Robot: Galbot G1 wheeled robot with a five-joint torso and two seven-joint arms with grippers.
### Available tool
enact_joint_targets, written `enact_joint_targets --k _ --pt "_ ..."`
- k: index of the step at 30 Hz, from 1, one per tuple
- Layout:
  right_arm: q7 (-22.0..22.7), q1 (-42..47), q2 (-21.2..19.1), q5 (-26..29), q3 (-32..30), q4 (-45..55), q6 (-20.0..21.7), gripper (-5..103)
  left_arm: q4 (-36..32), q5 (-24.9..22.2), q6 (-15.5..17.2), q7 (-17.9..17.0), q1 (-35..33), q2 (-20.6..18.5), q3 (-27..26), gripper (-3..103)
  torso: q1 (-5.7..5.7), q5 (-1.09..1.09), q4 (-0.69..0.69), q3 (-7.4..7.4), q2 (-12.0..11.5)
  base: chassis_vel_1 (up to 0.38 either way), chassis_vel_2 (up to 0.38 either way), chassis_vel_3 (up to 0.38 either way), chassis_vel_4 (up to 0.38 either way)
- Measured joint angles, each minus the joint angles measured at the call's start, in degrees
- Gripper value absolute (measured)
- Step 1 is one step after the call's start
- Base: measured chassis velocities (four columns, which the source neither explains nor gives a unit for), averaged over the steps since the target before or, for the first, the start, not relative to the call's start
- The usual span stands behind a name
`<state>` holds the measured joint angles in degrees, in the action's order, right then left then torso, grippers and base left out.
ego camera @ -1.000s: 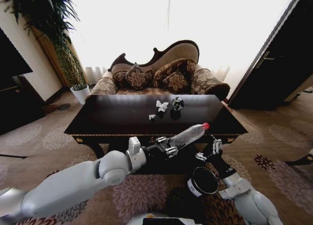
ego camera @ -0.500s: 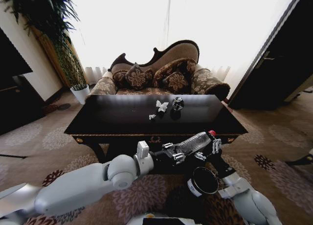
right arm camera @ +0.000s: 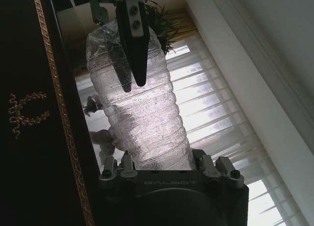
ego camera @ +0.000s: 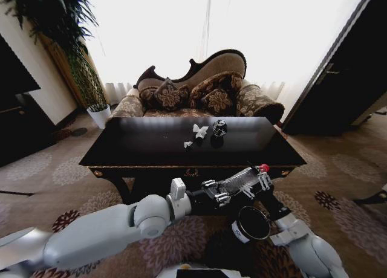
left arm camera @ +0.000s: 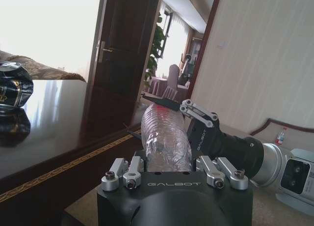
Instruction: Move to the front of the table and place the trash on the table into the trash bin.
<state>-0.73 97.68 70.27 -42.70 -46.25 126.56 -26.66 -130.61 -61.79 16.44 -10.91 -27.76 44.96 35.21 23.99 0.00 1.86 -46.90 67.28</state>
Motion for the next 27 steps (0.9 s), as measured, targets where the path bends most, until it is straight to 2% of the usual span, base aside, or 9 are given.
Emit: enact_joint_targets --k 2,6,8,9,13,17,18,21,27 --pt "0.1 0.0 0.0 -0.1 0.0 0.0 0.0 52 0.1 0.1 0.0 0.1 -0.4 0.0 -0.4 41 0.00 0.00 0.00 0.00 0.0 0.000 0.000 0.000 0.000" --pt "0.2 0.1 0.0 -0.2 0.2 0.0 -0.1 40 0.1 0.7 0.1 0.5 -1.0 -0.4 -1.1 41 0.00 0.00 0.00 0.00 0.0 0.000 0.000 0.000 0.000" --pt "0.2 0.1 0.0 -0.2 0.2 0.0 -0.1 40 0.1 0.8 0.1 0.5 -1.0 -0.5 -1.2 41 0.00 0.00 0.00 0.00 0.0 0.000 0.000 0.000 0.000" --pt "0.2 0.1 0.0 -0.2 0.2 0.0 -0.2 36 0.1 0.8 0.1 0.5 -1.0 -0.6 -1.4 41 0.00 0.00 0.00 0.00 0.0 0.000 0.000 0.000 0.000" --pt "0.3 0.2 0.0 -0.2 0.2 -0.1 -0.3 36 -0.1 1.0 0.3 0.4 -1.0 -0.7 -1.7 39 0.00 0.00 0.00 0.00 0.0 0.000 0.000 0.000 0.000" --pt "0.7 0.2 0.1 -0.1 0.3 -0.3 -0.3 35 -0.1 1.8 0.6 0.0 -1.4 -0.6 -2.5 48 0.00 0.00 0.01 0.00 0.0 0.000 0.000 0.000 0.000" --pt "1.0 0.2 0.2 -0.1 0.4 -0.5 -0.2 30 -0.1 2.2 0.7 -0.1 -1.8 -0.6 -3.4 59 0.00 0.00 0.00 0.00 0.0 0.000 0.000 0.000 0.000" --pt "1.2 0.1 0.2 0.0 0.5 -0.8 -0.2 28 -0.4 2.2 0.8 -0.1 -2.1 -0.7 -4.5 65 0.00 0.00 0.00 0.00 0.0 0.000 0.000 0.000 0.000" --pt "1.2 -0.1 0.1 0.3 0.5 -1.7 -0.2 26 -2.4 2.1 0.3 -0.6 -1.7 -1.3 -7.1 92 0.00 0.00 0.01 0.00 0.0 0.000 0.000 0.000 0.000"
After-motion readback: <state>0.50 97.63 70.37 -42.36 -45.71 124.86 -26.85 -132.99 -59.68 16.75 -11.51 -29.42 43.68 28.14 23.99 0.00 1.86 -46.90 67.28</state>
